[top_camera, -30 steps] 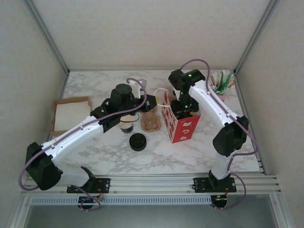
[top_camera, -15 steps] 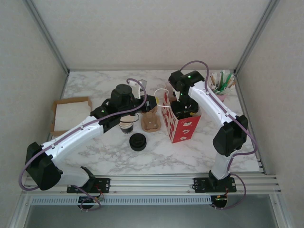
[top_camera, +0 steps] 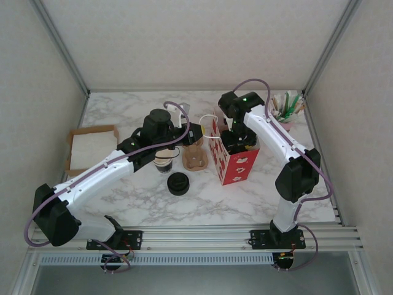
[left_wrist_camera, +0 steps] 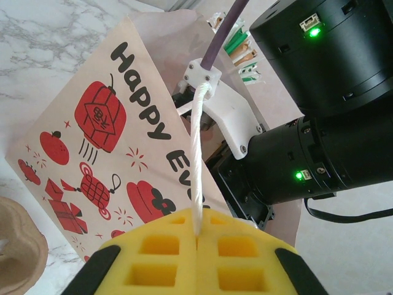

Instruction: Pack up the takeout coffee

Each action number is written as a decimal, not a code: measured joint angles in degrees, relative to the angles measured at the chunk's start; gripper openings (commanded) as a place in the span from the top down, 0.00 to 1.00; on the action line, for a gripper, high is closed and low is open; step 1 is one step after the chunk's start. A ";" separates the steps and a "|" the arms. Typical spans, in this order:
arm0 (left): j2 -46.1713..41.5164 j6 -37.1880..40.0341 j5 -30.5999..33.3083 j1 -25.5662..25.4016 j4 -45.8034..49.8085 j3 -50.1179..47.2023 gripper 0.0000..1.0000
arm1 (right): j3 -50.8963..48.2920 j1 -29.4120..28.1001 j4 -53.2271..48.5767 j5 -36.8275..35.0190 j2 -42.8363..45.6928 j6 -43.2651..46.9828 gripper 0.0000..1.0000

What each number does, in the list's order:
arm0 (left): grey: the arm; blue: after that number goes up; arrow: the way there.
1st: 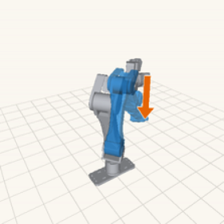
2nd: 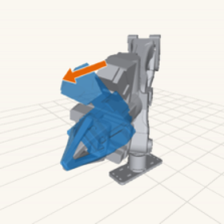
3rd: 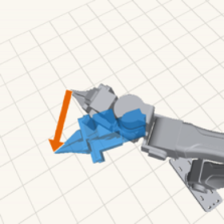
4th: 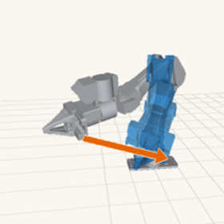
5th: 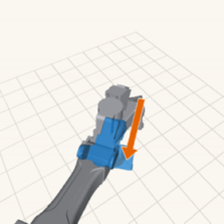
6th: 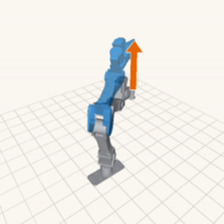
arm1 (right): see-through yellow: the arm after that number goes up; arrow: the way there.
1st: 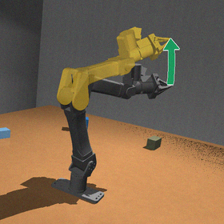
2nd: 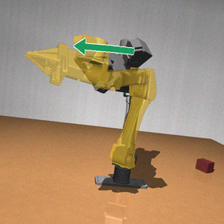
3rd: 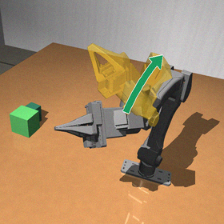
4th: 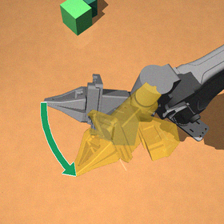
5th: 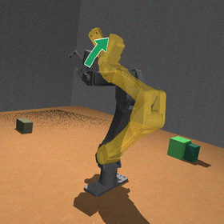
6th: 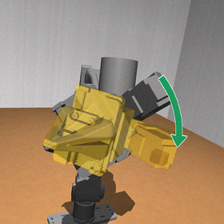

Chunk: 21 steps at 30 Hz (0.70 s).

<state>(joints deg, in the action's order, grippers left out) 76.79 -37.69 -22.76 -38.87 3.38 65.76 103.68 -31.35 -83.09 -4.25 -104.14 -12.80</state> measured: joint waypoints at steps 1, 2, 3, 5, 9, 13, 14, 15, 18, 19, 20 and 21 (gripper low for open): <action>0.00 0.00 0.00 0.00 0.00 0.00 1.00 | -0.02 -0.02 0.00 0.02 0.00 0.00 0.34; 0.00 0.00 0.00 0.00 0.00 0.00 1.00 | -0.09 0.00 0.04 0.02 0.00 0.00 0.34; 0.00 0.00 0.02 0.00 0.00 0.00 1.00 | -0.13 0.04 0.04 0.02 0.00 0.00 0.34; 0.00 0.00 0.00 0.00 0.00 0.00 1.00 | -0.39 0.04 0.22 0.02 0.00 0.00 0.34; 0.00 -0.02 0.00 0.00 -0.22 0.00 1.00 | -0.96 0.09 0.48 0.02 0.00 0.00 0.34; 0.00 -0.02 0.02 0.00 -0.24 0.00 1.00 | -0.96 0.11 0.81 0.02 0.17 0.02 0.35; 0.00 -0.02 0.00 0.00 -0.24 0.00 1.00 | -0.96 0.13 0.90 0.02 0.22 0.02 0.35; 0.00 -0.02 0.02 0.00 -0.26 0.00 1.00 | -0.96 0.15 0.96 0.04 0.26 0.02 0.35; 0.00 -0.02 0.00 0.00 -0.28 0.00 1.00 | -1.01 0.20 1.07 0.04 0.44 0.04 0.35; 0.00 -0.02 0.00 0.00 -0.31 0.00 1.00 | -1.01 0.22 1.05 0.04 0.46 0.02 0.35; 0.00 -0.04 0.00 0.00 -0.31 0.00 1.00 | -1.01 0.24 1.07 0.04 0.48 0.02 0.35; 0.00 -0.02 0.00 0.00 -0.31 0.00 1.00 | -1.05 0.26 1.09 0.04 0.48 0.02 0.35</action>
<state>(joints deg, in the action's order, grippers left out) 76.79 -37.71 -22.76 -38.87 3.07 65.76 102.63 -31.09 -82.00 -4.21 -103.66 -12.78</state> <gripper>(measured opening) 0.056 0.657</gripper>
